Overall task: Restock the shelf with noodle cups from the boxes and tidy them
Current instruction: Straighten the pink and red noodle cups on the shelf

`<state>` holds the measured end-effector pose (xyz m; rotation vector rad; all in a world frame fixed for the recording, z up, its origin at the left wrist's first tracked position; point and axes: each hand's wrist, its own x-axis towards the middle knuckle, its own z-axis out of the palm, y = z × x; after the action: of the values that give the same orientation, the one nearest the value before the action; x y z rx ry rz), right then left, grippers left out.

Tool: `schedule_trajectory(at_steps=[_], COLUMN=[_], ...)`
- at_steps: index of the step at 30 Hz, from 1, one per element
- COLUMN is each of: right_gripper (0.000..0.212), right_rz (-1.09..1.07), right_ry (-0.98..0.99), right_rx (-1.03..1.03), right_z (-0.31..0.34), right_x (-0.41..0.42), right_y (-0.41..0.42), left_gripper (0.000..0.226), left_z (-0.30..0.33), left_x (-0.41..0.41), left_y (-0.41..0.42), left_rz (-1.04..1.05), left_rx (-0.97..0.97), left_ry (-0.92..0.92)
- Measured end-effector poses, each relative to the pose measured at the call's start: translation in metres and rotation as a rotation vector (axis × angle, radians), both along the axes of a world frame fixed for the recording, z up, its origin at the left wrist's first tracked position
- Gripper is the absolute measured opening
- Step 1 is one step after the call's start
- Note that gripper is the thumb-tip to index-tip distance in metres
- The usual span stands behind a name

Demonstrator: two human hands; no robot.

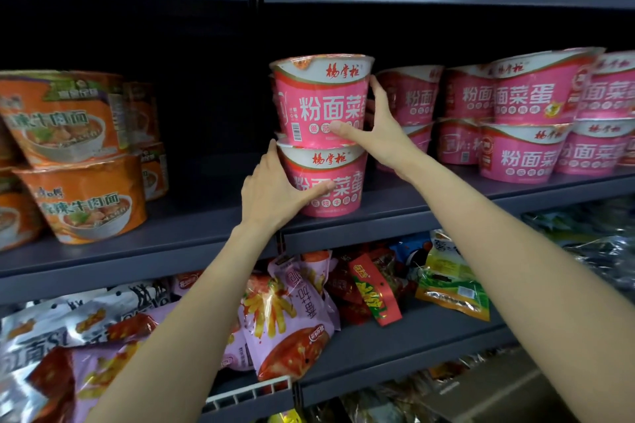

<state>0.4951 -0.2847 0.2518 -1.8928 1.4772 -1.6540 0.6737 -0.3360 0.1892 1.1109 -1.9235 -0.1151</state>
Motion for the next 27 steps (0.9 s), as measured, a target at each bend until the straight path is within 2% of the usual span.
schedule_trajectory(at_steps=[3,7,11,14,16,19,22,24,27], right_gripper=[0.093,0.078,0.076,0.073,0.057,0.037,0.030,0.033,0.048], right_rz=[-0.112,-0.080,-0.054,-0.046,-0.098,-0.220,-0.393,-0.496,-0.526], right_ry=[0.049,0.009,0.031,0.095,0.177,0.370,0.556,0.628,0.624], right_rx=[-0.009,-0.033,-0.090,-0.118,-0.194,-0.304,-0.345,-0.350,-0.306], right_z=[-0.009,-0.023,-0.028,-0.035,-0.042,-0.047,-0.049,-0.053,-0.057], right_x=[-0.008,-0.011,-0.013,-0.035,-0.065,-0.121,-0.170,-0.188,-0.205], right_y=[0.006,0.007,0.001,0.002,0.005,0.005,-0.011,-0.027,-0.046], left_gripper=[0.125,0.124,0.118,0.127,0.113,0.059,0.031,0.027,0.035], left_z=[0.000,-0.002,0.002,0.001,-0.006,-0.012,-0.001,0.008,0.019], left_x=[0.000,0.002,-0.003,-0.003,-0.006,-0.039,-0.105,-0.146,-0.203], left_y=[0.003,-0.001,0.004,0.017,0.037,0.069,0.074,0.061,0.027], left_rz=[-0.034,-0.048,0.026,0.129,0.160,0.122,-0.007,-0.026,0.124], left_rx=[0.028,0.042,0.023,-0.015,-0.217,-0.619,-0.727,-0.743,-0.666], left_ry=[0.024,0.070,0.022,0.031,0.095,0.140,-0.018,-0.196,-0.392])
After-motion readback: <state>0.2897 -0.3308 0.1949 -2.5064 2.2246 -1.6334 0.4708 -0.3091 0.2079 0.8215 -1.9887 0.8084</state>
